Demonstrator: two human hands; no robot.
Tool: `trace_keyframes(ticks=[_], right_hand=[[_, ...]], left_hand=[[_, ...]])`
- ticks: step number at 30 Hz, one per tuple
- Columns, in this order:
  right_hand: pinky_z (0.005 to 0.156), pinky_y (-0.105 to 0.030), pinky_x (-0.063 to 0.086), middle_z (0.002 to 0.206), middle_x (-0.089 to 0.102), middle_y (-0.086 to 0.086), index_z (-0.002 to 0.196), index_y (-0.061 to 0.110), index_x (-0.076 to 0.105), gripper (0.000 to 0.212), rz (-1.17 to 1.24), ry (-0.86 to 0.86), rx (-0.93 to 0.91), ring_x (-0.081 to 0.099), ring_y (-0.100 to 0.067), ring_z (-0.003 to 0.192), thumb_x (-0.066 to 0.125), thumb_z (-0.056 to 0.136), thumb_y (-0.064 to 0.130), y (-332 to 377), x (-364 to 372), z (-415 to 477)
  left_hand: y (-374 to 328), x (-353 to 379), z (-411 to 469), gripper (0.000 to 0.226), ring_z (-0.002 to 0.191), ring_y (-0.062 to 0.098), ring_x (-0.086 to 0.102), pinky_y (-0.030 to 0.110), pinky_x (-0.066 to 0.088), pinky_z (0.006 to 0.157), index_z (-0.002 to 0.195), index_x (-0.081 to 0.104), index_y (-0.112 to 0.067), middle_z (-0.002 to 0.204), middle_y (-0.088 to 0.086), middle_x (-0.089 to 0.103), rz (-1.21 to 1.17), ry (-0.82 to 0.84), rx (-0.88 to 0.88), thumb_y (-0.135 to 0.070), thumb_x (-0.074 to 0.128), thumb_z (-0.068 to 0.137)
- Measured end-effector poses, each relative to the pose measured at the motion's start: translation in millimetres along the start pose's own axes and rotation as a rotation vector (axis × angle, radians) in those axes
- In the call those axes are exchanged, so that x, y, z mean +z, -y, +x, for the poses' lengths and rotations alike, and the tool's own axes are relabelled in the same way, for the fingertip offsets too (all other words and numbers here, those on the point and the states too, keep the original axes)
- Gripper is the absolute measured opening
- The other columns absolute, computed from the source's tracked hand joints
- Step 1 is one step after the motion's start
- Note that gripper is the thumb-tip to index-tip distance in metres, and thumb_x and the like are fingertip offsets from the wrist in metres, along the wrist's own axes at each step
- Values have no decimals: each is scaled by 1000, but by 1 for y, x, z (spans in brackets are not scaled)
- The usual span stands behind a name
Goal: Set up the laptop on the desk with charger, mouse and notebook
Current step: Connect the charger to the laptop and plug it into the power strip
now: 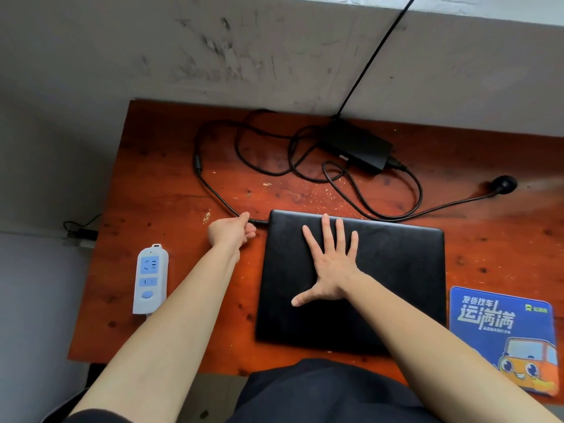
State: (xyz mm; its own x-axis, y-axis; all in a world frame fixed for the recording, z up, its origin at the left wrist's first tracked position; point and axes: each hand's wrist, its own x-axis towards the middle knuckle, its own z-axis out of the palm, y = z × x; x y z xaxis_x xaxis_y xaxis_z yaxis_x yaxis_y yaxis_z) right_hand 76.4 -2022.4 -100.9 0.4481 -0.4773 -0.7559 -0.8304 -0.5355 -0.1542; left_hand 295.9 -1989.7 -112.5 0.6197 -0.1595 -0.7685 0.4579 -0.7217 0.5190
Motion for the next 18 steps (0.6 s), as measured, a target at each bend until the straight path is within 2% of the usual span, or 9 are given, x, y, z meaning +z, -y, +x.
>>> trace_keyframes(ticks=[4, 7, 10, 13, 15, 18], right_hand=[[100, -65, -34, 135, -66, -9, 137, 36, -49, 160, 1, -21, -31, -63, -36, 121, 58, 37, 100, -3, 2, -3], [108, -63, -28, 146, -57, -7, 149, 36, -34, 144, 23, -118, -82, -53, -34, 133, 58, 54, 93, -12, 6, -9], [122, -51, -9, 167, -21, -6, 161, 34, 5, 103, 96, -303, -168, -24, -26, 152, 55, 80, 75, -36, 10, -21], [124, -38, 13, 168, 18, -5, 153, 26, 41, 68, 183, -475, -182, 13, -23, 155, 56, 93, 55, -71, 12, -37], [122, -39, 25, 163, 32, -3, 145, 22, 52, 57, 231, -531, -109, 26, -22, 151, 58, 95, 48, -96, 16, -47], [116, -39, 34, 155, 42, -4, 139, 20, 58, 51, 360, -577, 67, 34, -22, 145, 59, 95, 45, -134, 20, -59]], left_hand=[[11, -1, -13, 27, 86, 18, 72, 38, 61, 81, 113, 66, -7, 98, 7, 73, 36, 106, 88, -28, 56, 98], [11, -3, -28, 45, 111, 25, 61, 40, 51, 95, 130, 56, -13, 123, 8, 64, 392, 86, 281, -41, 54, 96], [5, -2, -44, 58, 129, 32, 47, 45, 40, 106, 141, 44, -14, 141, 12, 51, 765, 77, 525, -46, 53, 94], [-4, 7, -60, 61, 138, 32, 35, 47, 35, 111, 145, 39, -11, 149, 13, 41, 977, 37, 852, -43, 52, 96], [-7, 22, -70, 60, 142, 30, 31, 47, 34, 114, 147, 37, -11, 153, 12, 35, 1028, 85, 1004, -40, 53, 96], [-8, 54, -86, 60, 144, 30, 30, 48, 33, 115, 149, 35, -13, 158, 12, 29, 1082, 179, 1136, -35, 55, 96]])
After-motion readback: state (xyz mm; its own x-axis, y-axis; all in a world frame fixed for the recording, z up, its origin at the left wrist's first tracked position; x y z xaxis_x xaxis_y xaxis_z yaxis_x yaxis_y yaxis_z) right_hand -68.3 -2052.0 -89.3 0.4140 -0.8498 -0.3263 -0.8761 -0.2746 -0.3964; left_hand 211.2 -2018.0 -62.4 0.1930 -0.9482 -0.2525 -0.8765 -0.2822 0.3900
